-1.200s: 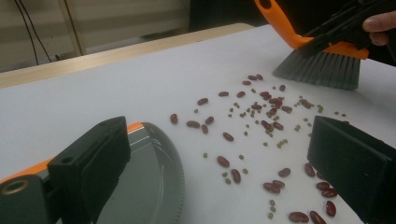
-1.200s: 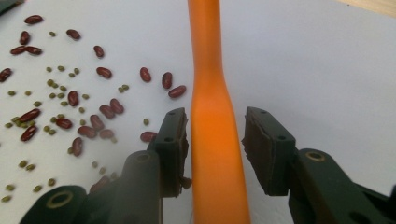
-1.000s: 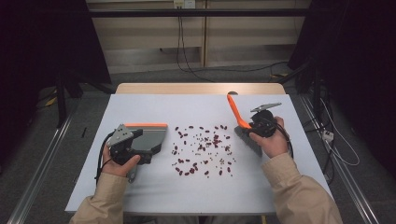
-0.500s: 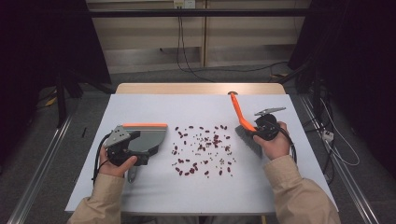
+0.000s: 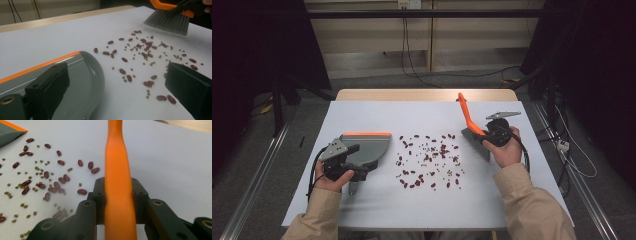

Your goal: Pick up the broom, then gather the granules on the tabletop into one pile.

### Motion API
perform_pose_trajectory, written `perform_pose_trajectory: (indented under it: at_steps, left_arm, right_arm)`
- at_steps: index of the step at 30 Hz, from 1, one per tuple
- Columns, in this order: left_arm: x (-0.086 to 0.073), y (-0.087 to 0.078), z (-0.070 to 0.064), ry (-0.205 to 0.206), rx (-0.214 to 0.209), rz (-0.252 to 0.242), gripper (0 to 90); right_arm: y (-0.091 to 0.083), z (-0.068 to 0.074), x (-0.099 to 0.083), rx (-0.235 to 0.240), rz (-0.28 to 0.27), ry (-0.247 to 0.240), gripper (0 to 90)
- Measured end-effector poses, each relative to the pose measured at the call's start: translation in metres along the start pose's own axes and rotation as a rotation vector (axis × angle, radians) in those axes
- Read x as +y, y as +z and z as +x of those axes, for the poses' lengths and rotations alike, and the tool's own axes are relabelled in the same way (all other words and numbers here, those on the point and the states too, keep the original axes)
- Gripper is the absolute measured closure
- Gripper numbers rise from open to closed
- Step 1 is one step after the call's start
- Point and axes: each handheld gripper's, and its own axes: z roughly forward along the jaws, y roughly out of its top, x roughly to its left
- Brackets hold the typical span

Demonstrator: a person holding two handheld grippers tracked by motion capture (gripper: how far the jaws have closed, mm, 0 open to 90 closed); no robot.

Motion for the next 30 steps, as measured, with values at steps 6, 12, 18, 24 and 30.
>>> perform_pose_trajectory:
  at_steps: [6, 12, 18, 24, 30]
  left_arm:
    - [-0.001, 0.000, 0.000, 0.003, -0.006, 0.008, 5.3]
    - [-0.001, 0.000, -0.001, 0.006, -0.007, 0.008, 5.3]
    - [-0.003, -0.002, 0.000, -0.002, -0.004, 0.008, 5.3]
    - [-0.004, -0.001, -0.001, -0.005, -0.008, 0.014, 5.3]
    - [-0.004, -0.002, 0.001, -0.011, -0.003, 0.008, 5.3]
  right_arm:
    - [0.005, -0.003, 0.007, -0.001, -0.029, -0.015, 71.1]
    - [0.011, -0.004, 0.012, -0.002, -0.047, -0.039, 71.1]
    - [0.018, -0.003, 0.019, -0.006, -0.058, -0.058, 71.1]
    - [0.026, -0.003, 0.028, -0.025, -0.072, -0.104, 71.1]
    - [0.040, -0.003, 0.035, -0.034, -0.080, -0.140, 71.1]
